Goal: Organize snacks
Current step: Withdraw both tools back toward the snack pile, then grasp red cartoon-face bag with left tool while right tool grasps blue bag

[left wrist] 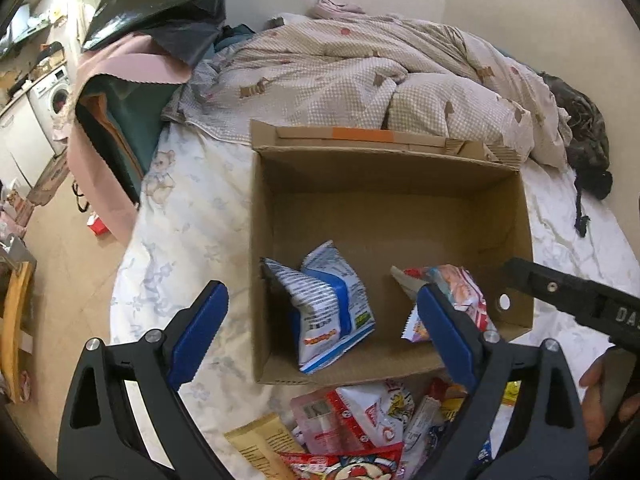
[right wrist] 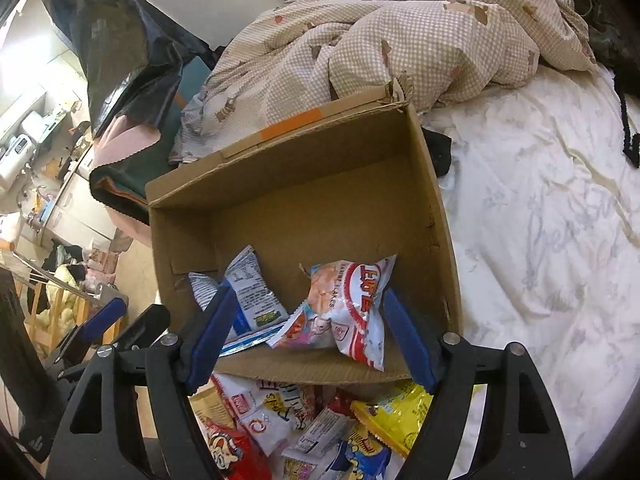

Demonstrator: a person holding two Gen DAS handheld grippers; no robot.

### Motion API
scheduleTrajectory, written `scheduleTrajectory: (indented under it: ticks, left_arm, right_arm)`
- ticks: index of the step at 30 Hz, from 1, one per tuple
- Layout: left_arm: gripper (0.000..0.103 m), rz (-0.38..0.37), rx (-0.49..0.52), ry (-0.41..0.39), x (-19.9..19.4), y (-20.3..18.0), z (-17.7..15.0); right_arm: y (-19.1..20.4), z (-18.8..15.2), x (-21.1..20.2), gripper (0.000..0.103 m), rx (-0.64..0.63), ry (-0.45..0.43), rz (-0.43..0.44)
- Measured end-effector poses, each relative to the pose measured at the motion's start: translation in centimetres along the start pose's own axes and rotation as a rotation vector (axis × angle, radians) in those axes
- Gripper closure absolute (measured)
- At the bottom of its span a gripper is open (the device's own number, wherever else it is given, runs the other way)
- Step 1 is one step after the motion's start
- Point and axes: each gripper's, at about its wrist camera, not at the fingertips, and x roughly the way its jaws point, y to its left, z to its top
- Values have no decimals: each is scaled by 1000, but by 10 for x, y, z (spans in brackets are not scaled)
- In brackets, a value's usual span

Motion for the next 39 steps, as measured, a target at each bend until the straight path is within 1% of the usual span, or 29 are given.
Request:
scheduleTrajectory:
  ticks: [2,4,6,8,9,10,11,12,13,15,17,19,22,25,27,28,30,32,36,37,39]
  left_arm:
    - [9,-37,-13,-9,-7,4,0]
    - [9,-57,-18,-20,-15,5,0]
    - [9,-46,-15,-42,-27,6,-1]
    - [9,-57,-13,-44,-36,6,-2]
    - [9,-61,-10,-44,-39,6,-4]
    - [9,-76,-9,-44,-43,7,-7]
    - [9,-102,-16,-42,-47,9,-9]
    - [9,-127,-24,-38,-51,10,-11]
    - [9,-138,-28,-41,-55,11,-13]
    - [7,-137,-18,-70,-68,11,-16]
    - [1,-135,-19,-94,-79,13,-21]
    - [0,-124,-14,-107,-87,15,-26]
    - [0,-114,-8,-85,-92,18,-36]
    - [0,-102,-9,-42,-89,19,-44]
    - [0,-91,-22,-18,-86,21,-48]
    - [0,-94,-32,0,-84,22,-51]
    - [0,-124,-40,35,-81,22,-54]
    - [0,-140,-33,38,-83,19,-57]
    - [0,-110,7,36,-84,11,-61]
    - [0,-105,4,43,-83,11,-63]
    - [0,-111,-33,76,-75,18,-67]
  right_arm:
    - [3,-2,-5,25,-11,-3,-5]
    - [8,-5,-13,25,-28,-16,1]
    - [12,-9,-22,25,-41,-36,10]
    - [17,-13,-33,24,-55,-56,18]
    - [18,-15,-38,23,-62,-68,23]
    - [20,-19,-45,19,-65,-87,28]
    - [19,-22,-48,13,-62,-101,30]
    - [18,-26,-53,10,-53,-118,38]
    - [18,-29,-57,3,-46,-125,53]
    - [19,-32,-60,2,-57,-118,70]
    - [19,-37,-61,2,-61,-111,60]
    - [17,-45,-63,2,-48,-106,63]
    - [17,-59,-67,2,-42,-112,52]
    - [18,-75,-73,2,-60,-137,1]
    - [17,-83,-75,2,-62,-134,-17]
    - [16,-89,-76,2,-62,-129,-32]
    - [11,-96,-78,2,-53,-128,-49]
    - [7,-100,-81,2,-49,-126,-61]
    - [0,-105,-85,2,-32,-121,-92]
    - [-4,-106,-86,2,-15,-120,-100]
    - [-11,-106,-85,2,18,-115,-119]
